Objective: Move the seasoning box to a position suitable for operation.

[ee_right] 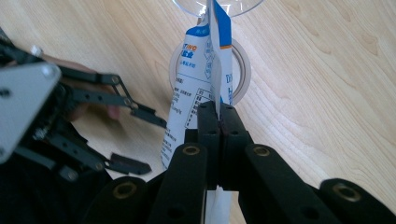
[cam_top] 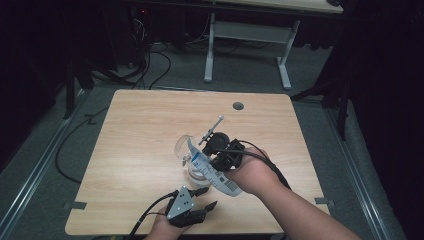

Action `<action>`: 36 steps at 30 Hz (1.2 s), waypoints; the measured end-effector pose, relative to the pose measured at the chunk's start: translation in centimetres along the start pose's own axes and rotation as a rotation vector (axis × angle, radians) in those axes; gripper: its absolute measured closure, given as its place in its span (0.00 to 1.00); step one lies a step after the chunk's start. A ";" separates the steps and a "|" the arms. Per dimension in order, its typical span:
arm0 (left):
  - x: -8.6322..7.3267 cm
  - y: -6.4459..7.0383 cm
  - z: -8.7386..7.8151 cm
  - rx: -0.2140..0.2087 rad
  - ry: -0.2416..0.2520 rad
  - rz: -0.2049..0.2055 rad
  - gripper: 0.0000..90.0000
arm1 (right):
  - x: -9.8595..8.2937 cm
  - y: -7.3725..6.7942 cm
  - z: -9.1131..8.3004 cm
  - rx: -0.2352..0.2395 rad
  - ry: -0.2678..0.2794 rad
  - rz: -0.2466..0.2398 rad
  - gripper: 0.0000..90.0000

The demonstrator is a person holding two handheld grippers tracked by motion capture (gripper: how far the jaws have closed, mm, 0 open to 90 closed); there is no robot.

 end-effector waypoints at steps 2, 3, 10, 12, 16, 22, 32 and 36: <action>-0.2 -0.6 -0.7 0.007 -0.002 -0.003 0.53 | -0.1 0.0 0.0 0.002 0.001 0.005 1.00; -0.3 -1.0 -1.1 0.014 0.002 -0.009 0.53 | -0.1 0.1 0.1 0.001 0.002 0.002 1.00; -1.3 -4.5 -3.7 0.109 -0.010 -0.016 0.53 | -0.6 0.3 0.2 0.001 0.002 0.007 1.00; -1.7 -5.7 -4.4 0.142 -0.024 -0.022 0.53 | -0.7 0.3 0.2 -0.003 0.001 0.008 1.00; -1.9 -7.3 -5.7 0.177 -0.009 -0.058 0.53 | -0.8 0.4 0.1 -0.006 0.005 0.008 1.00; -2.6 -8.6 -6.5 0.213 -0.021 -0.076 0.53 | -0.9 0.7 0.0 -0.007 0.009 0.020 1.00; -3.0 -9.4 -6.7 0.223 -0.030 -0.115 0.53 | -1.5 1.6 0.0 -0.014 0.009 0.041 1.00; -3.0 -9.4 -6.7 0.224 -0.033 -0.113 0.53 | -2.0 2.4 0.1 -0.016 0.004 0.069 1.00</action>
Point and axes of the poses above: each handheld gripper's, and its own axes: z roughly forward along the jaws, x roughly out of its top, y roughly to its right, the point moved 10 cm from there along z, roughly forward along the jaws, and after that the axes turned 1 degree about -y, right-handed, at the moved point
